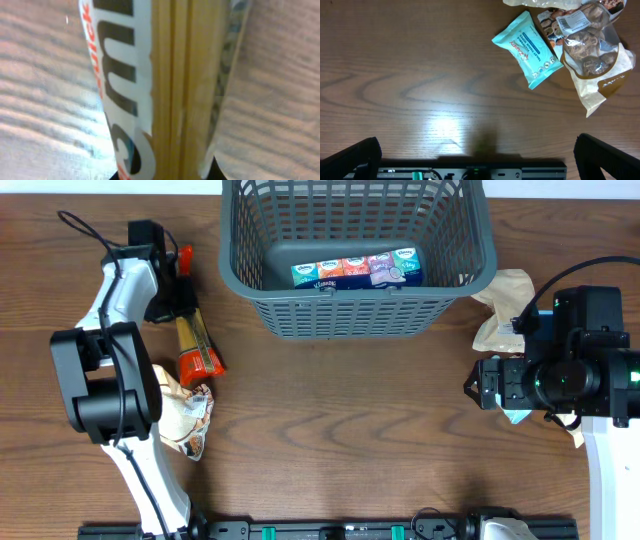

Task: Pack container
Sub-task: 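Lift the spaghetti packet into the basket and release it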

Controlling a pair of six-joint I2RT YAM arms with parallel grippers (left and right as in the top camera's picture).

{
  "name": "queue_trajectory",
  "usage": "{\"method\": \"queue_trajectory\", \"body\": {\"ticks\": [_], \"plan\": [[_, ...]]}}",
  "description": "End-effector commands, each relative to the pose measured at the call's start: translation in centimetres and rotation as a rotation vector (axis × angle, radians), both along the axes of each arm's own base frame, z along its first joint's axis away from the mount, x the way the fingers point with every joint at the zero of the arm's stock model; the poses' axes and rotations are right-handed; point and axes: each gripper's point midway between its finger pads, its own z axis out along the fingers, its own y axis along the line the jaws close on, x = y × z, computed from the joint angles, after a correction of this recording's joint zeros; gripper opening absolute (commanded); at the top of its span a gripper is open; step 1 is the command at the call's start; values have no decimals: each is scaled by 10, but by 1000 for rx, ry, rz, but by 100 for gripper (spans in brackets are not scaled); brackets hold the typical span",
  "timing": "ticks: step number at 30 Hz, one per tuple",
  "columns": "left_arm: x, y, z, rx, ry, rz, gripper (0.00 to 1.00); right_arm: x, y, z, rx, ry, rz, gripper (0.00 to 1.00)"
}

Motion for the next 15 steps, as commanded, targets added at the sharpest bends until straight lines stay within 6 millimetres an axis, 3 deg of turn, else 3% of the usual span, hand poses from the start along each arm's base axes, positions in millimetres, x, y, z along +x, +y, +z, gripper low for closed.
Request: {"method": "queue_trajectory", "body": {"ticks": [1, 4, 7, 10, 11, 15], "plan": [[-5, 8, -26, 49, 44, -37, 6, 1, -2, 4, 6, -13, -21, 99], [13, 20, 1, 118, -46, -38, 6, 3, -2, 4, 6, -18, -21, 99], [38, 41, 55, 224, -181, -20, 6, 4, -2, 5, 5, -23, -20, 99], [62, 57, 129, 292, -350, -34, 6, 5, -2, 5, 5, -29, -20, 99], [69, 65, 163, 320, -427, -37, 6, 6, -2, 5, 5, -31, -20, 99], [76, 84, 274, 409, -677, -19, 6, 6, -2, 5, 5, -32, -20, 99]]}}
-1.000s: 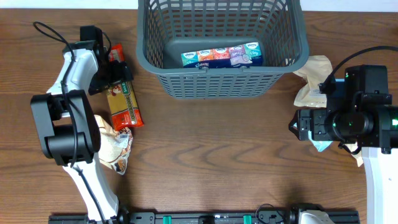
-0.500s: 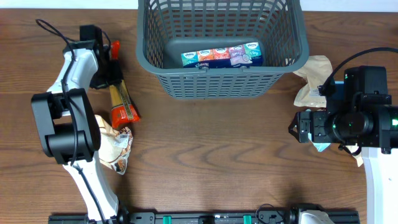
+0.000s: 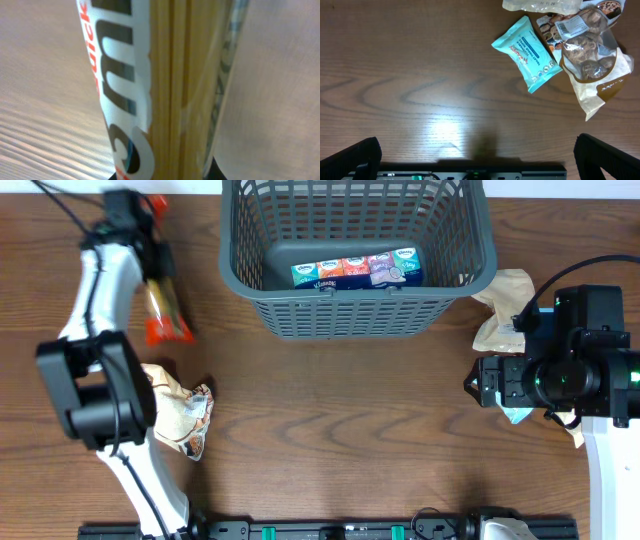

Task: Pack container
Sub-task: 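Lift the spaghetti packet into the basket and release it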

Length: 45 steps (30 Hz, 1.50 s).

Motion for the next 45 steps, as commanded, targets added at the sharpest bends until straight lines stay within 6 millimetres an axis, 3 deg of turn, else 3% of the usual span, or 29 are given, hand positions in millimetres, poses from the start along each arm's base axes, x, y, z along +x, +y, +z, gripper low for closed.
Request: {"method": "queue_trajectory", "body": {"ticks": [1, 3, 5, 8, 12, 16, 22, 30, 37, 42, 43, 45], "plan": [[3, 29, 197, 178, -407, 6, 6, 2, -2, 4, 6, -15, -20, 99], [-3, 24, 240, 216, -500, -36, 6, 2, -2, 4, 5, -15, -21, 99], [-12, 4, 276, 228, -582, -135, 6, 3, -2, 4, 6, -18, -20, 99], [-24, -35, 313, 199, -677, -288, 6, 6, -2, 6, 5, -35, -20, 99], [-44, -110, 350, 117, -813, -631, 6, 8, -2, 6, 5, -39, -20, 99], [-68, -182, 368, -34, -922, -960, 6, 6, -2, 5, 6, -33, -20, 99], [-95, -259, 358, -174, -972, -1339, 6, 6, -2, 5, 6, -33, -20, 99], [-109, -324, 323, -354, -933, -1575, 6, 6, -2, 5, 6, -32, -20, 99], [-87, -354, 256, -499, -754, -1574, 6, 4, -2, 5, 6, -25, -20, 99], [-76, -357, 230, -539, -694, -1556, 6, 2, -2, 4, 6, -17, -20, 99], [-76, -357, 229, -539, -693, -1556, 8, 2, -2, 4, 6, -15, -20, 99], [-76, -357, 230, -538, -695, -1557, 47, 2, -2, 4, 6, -14, -20, 99]]}}
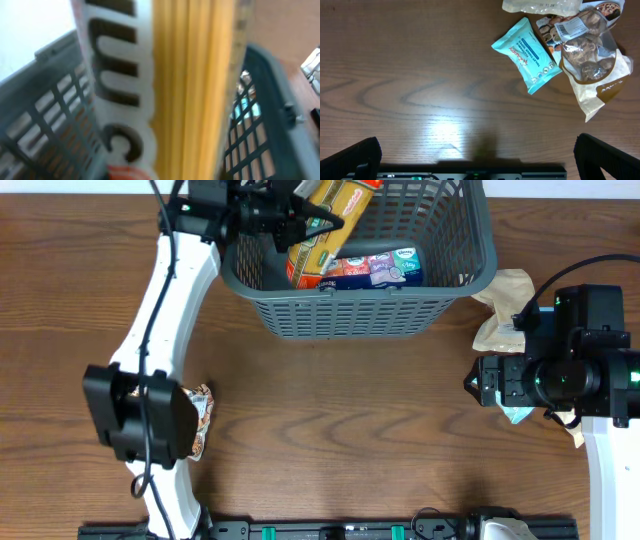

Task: Pack container
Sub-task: 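Lift the spaghetti packet into the basket and release it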

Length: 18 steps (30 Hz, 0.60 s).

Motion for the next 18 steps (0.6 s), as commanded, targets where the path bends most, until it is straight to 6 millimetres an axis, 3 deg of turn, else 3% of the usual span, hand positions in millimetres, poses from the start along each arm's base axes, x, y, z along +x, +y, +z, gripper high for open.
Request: {"method": "queue_trajectory", "body": {"ticks": [1, 5, 7, 10, 13, 16, 18], "plan": [[-17, 1, 44, -52, -95, -47, 58, 1, -2, 4, 6, -10, -20, 99], [-17, 1, 45, -55, -82, -44, 87, 1, -2, 4, 6, -10, -20, 99], [-17, 1, 45, -56, -79, -43, 93, 1, -2, 4, 6, -12, -20, 99], [-13, 2, 47, -57, -86, -23, 94, 1, -2, 4, 6, -12, -20, 99], [9, 12, 52, -25, -89, 125, 93, 1, -2, 4, 6, -9, -20, 99], [33, 40, 63, 63, -152, 347, 93, 0, -2, 4, 6, -8, -20, 99], [46, 70, 76, 131, -204, 533, 93, 1, -2, 4, 6, -10, -20, 99]]}}
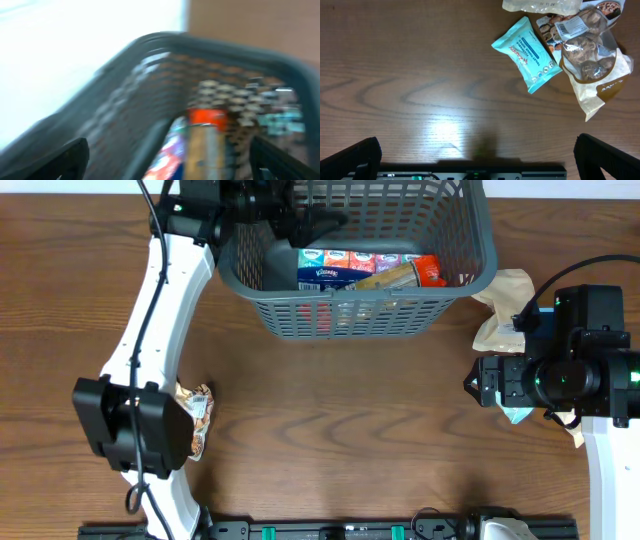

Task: Pack container
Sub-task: 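Lift the spaghetti packet into the basket and release it, then lower the left gripper onto the beige rice bag and grasp it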

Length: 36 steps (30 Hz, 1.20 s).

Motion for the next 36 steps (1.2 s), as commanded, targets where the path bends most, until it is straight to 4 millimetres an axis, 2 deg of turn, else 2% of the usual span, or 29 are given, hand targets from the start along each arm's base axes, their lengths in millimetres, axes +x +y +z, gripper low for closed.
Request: {"method": "queue_trajectory", "body": {"ticks": [1, 3, 6, 9, 10, 12, 13, 16, 20, 21, 24, 28, 30, 32, 36], "plan": [[25, 69, 53, 114, -134, 420, 94, 1, -2, 4, 6, -13, -20, 99], [26, 107, 71, 167, -171, 601, 94, 2, -2, 4, 6, -15, -20, 99], [14, 181, 95, 200, -156, 932, 94, 3, -2, 5, 6, -21, -20, 99], [-6, 241, 94, 187, -63, 1163, 94, 4, -2, 5, 6, -25, -21, 99], [-13, 257, 86, 185, -9, 1210, 94, 4, -2, 5, 6, -24, -21, 99], [-30, 289, 58, 170, 158, 1308, 94, 4, -2, 5, 6, -24, -21, 99], [-41, 304, 38, 161, 272, 1364, 94, 4, -2, 5, 6, -24, -20, 99], [-79, 329, -17, 143, 597, 1480, 94, 5, -2, 5, 6, -28, -21, 99], [-125, 337, -64, 115, 941, 1624, 95, 8, -2, 6, 6, -41, -20, 99], [-132, 336, -71, 98, 996, 1659, 99, 8, -2, 6, 6, -43, -21, 99], [-153, 329, -88, 20, 1162, 1787, 99, 8, -2, 6, 6, -43, -21, 99], [-173, 321, -111, 5, 1302, 1885, 99, 8, -2, 6, 6, -41, -21, 99], [-187, 318, -124, -66, 1401, 2011, 99, 8, -2, 6, 7, -39, -24, 99], [-201, 310, -138, -135, 1513, 2113, 99, 8, -2, 6, 9, -39, -27, 99], [-221, 284, -165, -217, 1755, 2177, 99, 8, -2, 6, 8, -41, -27, 99]]}}
